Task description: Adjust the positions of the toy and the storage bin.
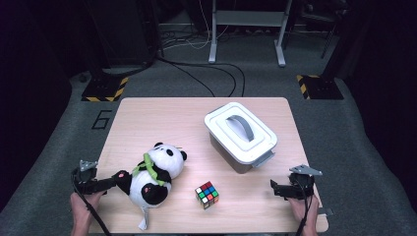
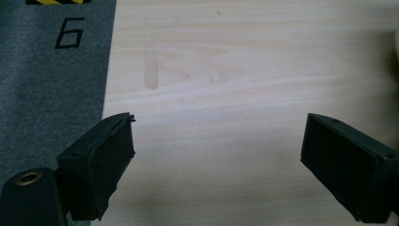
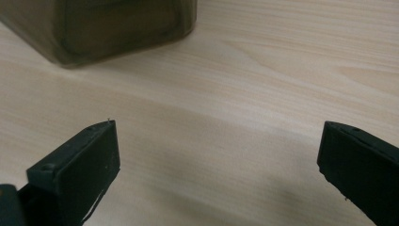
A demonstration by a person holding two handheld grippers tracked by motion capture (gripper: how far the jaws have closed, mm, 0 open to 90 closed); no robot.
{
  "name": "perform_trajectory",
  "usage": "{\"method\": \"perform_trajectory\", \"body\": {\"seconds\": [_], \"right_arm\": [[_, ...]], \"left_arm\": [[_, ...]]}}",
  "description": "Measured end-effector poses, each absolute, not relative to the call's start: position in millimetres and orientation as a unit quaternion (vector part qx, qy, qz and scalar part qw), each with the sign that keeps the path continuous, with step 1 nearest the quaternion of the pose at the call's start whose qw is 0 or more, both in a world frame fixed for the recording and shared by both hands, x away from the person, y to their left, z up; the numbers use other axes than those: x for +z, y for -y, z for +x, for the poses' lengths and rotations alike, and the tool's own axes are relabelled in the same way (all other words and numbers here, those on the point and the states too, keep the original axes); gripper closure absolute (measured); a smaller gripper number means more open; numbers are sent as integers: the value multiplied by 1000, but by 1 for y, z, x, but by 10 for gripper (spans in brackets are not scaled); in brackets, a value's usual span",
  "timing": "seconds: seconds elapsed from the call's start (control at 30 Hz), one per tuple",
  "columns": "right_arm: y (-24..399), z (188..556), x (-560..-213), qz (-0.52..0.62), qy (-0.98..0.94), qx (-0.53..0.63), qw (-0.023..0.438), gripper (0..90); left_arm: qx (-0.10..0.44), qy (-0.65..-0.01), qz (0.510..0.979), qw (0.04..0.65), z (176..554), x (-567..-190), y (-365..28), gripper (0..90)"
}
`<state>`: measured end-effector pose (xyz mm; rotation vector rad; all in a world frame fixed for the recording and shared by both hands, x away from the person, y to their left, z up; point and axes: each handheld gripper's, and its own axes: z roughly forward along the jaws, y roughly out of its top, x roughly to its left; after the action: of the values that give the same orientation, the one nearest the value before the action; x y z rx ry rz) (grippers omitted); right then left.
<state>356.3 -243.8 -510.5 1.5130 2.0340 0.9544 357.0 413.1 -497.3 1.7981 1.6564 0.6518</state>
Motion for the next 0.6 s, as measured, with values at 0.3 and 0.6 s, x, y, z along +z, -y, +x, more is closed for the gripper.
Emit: {"method": "perform_trajectory", "body": {"seconds": [0.3,0.6], "right_arm": [[233,363,-527,529,-760,311,215,0],[235,362,-529,526,-757,319,221,0]], "left_arm": [[262,-595,686,327,357,-439,-406,77],[252,-552,708,361,353,-400,-369,75]]}}
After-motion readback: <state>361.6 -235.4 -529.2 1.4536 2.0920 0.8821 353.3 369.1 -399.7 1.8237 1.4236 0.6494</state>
